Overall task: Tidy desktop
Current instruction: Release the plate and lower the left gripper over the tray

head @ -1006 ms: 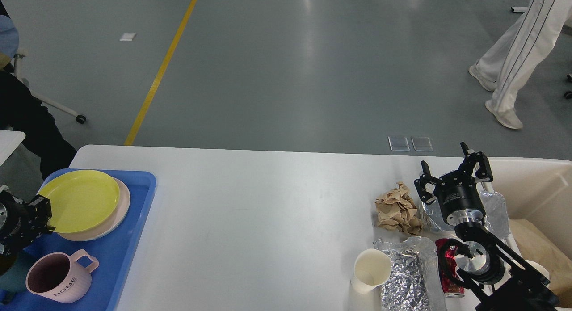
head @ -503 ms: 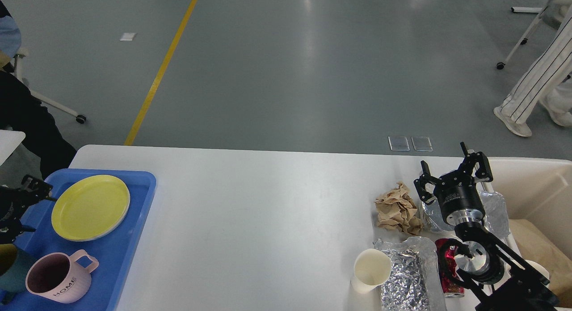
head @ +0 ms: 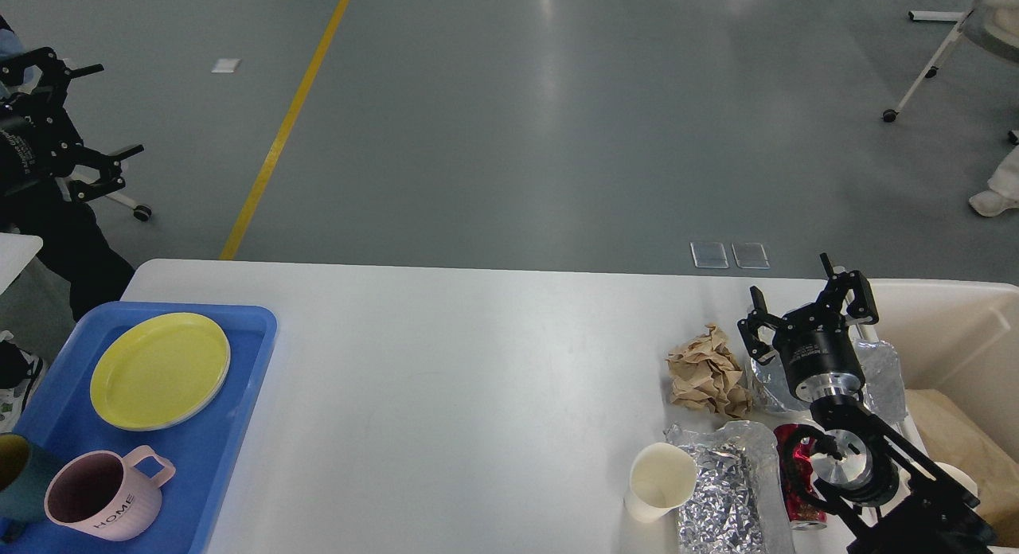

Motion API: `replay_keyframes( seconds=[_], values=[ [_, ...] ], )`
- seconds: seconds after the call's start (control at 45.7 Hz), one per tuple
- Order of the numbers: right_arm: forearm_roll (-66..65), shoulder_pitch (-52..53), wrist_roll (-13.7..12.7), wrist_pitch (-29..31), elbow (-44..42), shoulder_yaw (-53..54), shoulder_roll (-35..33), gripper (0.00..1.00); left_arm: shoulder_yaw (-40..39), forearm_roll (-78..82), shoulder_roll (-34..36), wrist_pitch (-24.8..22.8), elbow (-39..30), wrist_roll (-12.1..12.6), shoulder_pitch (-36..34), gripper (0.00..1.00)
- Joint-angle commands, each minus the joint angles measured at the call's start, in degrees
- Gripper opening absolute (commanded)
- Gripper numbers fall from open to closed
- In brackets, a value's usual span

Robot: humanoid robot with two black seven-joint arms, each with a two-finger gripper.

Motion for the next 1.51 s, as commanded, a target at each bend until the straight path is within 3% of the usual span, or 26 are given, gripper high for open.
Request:
replay_keyframes(
  seconds=[0.0, 0.066, 0.241, 0.437, 0.547, 0.634, 0.787, 0.962, 1.181, 1.487],
  values=[
    [0.00, 0.05, 0.00, -0.05, 0.00, 0.00, 0.02, 1.00, -14.61, 0.54, -4.78, -0.16, -0.24, -0.19, 2.86, 0.96],
    [0.00, 0.05, 0.00, 0.04, 0.00, 0.00, 0.02, 1.00, -19.89, 0.45, -9.00, 0.99, -0.24, -0.19, 3.39, 0.96],
    [0.00, 0.05, 0.00, 0.04, 0.00, 0.00, 0.02, 1.00, -39.57, 1.24, -20.77, 5.03, -0.33, -0.98, 13.93, 0.96],
    [0.00, 0.05, 0.00, -0.05, 0.00, 0.00, 0.02, 1.00, -53.82, 9.57, -27.55, 5.21, -0.85, -4.85, 23.16, 0.96],
    [0.00, 0.05, 0.00, 0.04, 0.00, 0.00, -0.07, 1.00, -62.16, 16.87, -30.10, 5.56, -2.61, -5.03, 28.25, 0.96],
    [0.00, 0.05, 0.00, 0.04, 0.00, 0.00, 0.02, 1.00, -69.02, 23.11, -30.37, 6.96, -10.15, -5.03, 33.52, 0.96],
    [0.00, 0.05, 0.00, 0.04, 0.00, 0.00, -0.07, 1.00, -80.80, 36.91, -30.89, 16.54, -35.72, -4.15, 47.94, 0.96],
    [0.00, 0.05, 0.00, 0.04, 0.00, 0.00, -0.07, 1.00, -83.45, 39.30, -32.65, 18.22, -37.95, -4.06, 52.25, 0.96],
    [0.00, 0.05, 0.00, 0.04, 0.00, 0.00, -0.07, 1.00, -83.98, 39.21, -33.79, 14.35, -37.95, -7.92, 56.30, 0.96],
    [0.00, -0.04, 0.00, 0.04, 0.00, 0.00, -0.07, 1.00, -83.80, 39.30, -34.41, 14.00, -37.86, -9.42, 58.06, 0.96]
  ],
)
